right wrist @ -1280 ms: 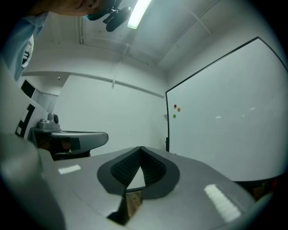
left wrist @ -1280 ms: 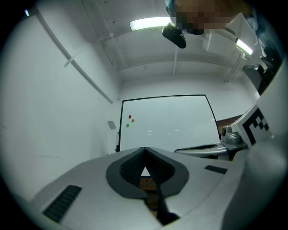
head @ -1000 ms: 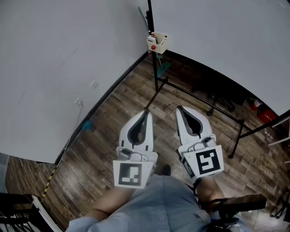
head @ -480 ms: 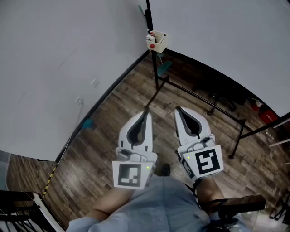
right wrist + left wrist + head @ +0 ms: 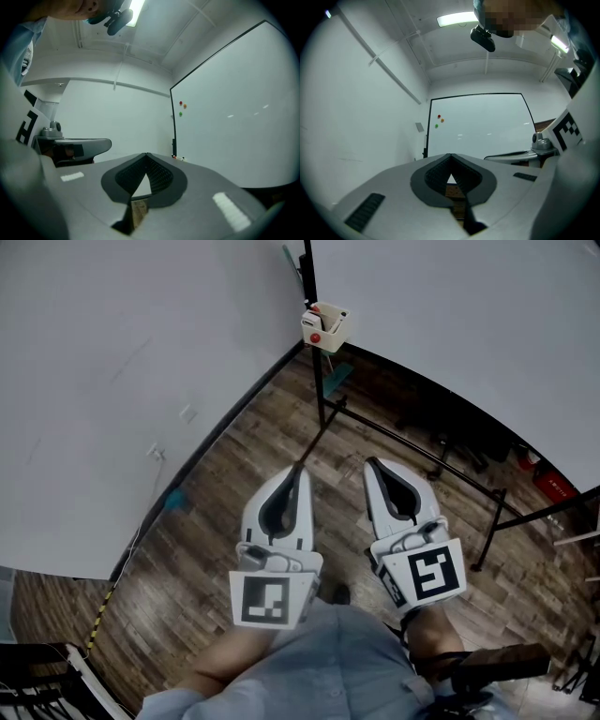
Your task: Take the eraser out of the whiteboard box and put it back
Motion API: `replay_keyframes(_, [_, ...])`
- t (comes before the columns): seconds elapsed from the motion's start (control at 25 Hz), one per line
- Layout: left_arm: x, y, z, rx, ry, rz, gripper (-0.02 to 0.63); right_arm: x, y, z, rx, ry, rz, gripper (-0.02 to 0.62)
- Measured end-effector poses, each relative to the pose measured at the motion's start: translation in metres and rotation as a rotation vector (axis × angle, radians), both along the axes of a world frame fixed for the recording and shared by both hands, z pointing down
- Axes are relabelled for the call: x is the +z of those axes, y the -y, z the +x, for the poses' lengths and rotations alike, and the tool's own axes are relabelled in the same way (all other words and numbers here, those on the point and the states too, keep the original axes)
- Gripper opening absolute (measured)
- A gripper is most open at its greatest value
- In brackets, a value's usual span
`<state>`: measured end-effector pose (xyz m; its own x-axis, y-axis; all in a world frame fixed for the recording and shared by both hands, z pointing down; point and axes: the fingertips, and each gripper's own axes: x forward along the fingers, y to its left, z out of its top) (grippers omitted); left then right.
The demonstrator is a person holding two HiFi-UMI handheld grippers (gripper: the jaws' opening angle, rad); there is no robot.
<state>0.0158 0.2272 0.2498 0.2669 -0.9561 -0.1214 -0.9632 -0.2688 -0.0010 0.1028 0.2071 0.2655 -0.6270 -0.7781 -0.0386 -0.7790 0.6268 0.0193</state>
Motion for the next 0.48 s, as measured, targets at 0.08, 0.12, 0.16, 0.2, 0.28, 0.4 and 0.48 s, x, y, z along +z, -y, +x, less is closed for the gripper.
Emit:
replay_keyframes(0.08, [0.001,0.017,-0.007,0.007,-0.003,-0.001,0.006,0.001,0.017,-0.007,0.006,-0.003,-0.002,0.002])
replay_keyframes(0.12, [0.002,0.027,-0.011,0.011,-0.005,-0.002,0.005,0.002,0.026,-0.011,0.009,-0.005,-0.002,0.002])
replay_keyframes(0.16, [0.002,0.036,-0.015,0.016,-0.006,-0.003,0.006,0.002,0.036,-0.015,0.012,-0.006,-0.002,0.002])
replay_keyframes(0.2, [0.002,0.046,-0.019,0.02,-0.007,-0.004,0.005,0.002,0.045,-0.02,0.015,-0.007,-0.002,0.002])
replay_keyframes(0.28, [0.003,0.065,-0.029,0.028,-0.006,-0.007,0.005,0.002,0.064,-0.03,0.021,-0.008,-0.004,0.002])
replay_keyframes(0.4, [0.002,0.092,-0.043,0.046,-0.008,-0.01,0.006,0.0,0.092,-0.045,0.032,-0.005,-0.009,0.002])
replay_keyframes(0.48, [0.002,0.11,-0.053,0.058,-0.011,-0.015,0.005,-0.001,0.109,-0.055,0.044,-0.005,-0.01,0.002])
